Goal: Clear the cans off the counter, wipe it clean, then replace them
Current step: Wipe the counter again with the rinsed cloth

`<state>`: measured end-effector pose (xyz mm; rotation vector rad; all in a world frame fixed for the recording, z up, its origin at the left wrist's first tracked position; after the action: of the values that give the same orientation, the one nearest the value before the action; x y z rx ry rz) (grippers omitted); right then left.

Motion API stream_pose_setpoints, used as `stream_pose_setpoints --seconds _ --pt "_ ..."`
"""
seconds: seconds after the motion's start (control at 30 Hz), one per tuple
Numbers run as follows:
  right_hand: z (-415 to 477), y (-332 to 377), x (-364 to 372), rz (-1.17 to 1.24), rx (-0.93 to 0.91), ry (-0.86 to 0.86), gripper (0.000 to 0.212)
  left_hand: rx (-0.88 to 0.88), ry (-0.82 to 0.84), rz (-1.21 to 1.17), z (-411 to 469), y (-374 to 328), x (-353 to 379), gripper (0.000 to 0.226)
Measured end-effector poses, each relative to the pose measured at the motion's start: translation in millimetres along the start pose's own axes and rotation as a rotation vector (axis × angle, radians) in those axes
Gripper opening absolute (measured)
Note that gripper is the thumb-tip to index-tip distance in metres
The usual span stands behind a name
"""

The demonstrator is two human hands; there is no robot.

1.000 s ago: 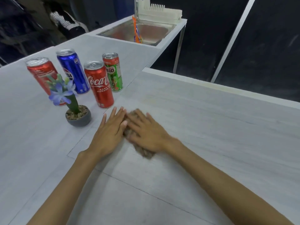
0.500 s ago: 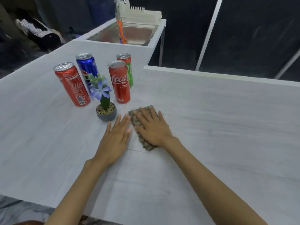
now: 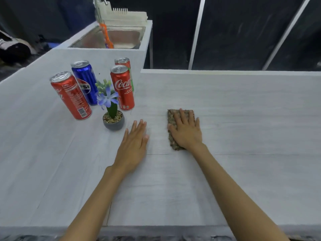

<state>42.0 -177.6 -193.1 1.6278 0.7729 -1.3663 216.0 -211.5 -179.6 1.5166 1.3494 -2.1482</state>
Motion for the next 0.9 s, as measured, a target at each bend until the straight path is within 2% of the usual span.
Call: stream_pose_setpoints --seconds 0.1,0.2,0.37,0.5,0.6,0.7,0.8,0.9 --pt "-10.3 28.3 12.4 -0.018 -0.226 0.023 0.060 -0.007 -0.027 0.014 28.2 -7.8 5.5 0.050" --pt "4.9 2.9 7.5 -0.016 -0.272 0.049 0.058 -0.020 -0.064 0.023 58.2 -10.4 8.8 0.050" --pt "89.4 -78.7 -20.2 -0.034 0.008 0.028 0.059 -0.085 -0.064 0.028 107.9 -2.6 13.3 0.051" --pt "152.4 -101.5 -29.1 -0.015 0.169 -0.016 0.060 -0.156 -0.084 0.029 147.2 11.7 10.5 0.050" --pt "190.6 -81.0 -26.6 0.017 0.188 -0.024 0.062 -0.180 -0.107 0.044 167.9 19.6 7.2 0.050" --pt "224.9 -43.6 -20.3 0.006 0.125 0.013 0.062 -0.210 -0.116 0.017 181.6 27.8 3.4 0.050" --pt "254.6 3.7 -12.2 -0.006 -0.007 0.062 0.062 -0.227 -0.143 -0.024 190.1 31.4 0.6 0.050" --pt "264.2 48.6 -1.5 -0.021 -0.220 0.132 0.061 -0.242 -0.172 -0.027 193.4 32.3 0.8 0.050"
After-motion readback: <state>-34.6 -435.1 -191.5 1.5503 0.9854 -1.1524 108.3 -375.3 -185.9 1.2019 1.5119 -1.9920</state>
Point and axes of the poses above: each hand's wrist, its own z-axis towards the middle knuckle, its own x-axis out of the palm, y = z × x, the point moved 7 cm from there along z, towards the middle knuckle, and after that the axes turned 3 degrees about -z, right-handed, at the moved point
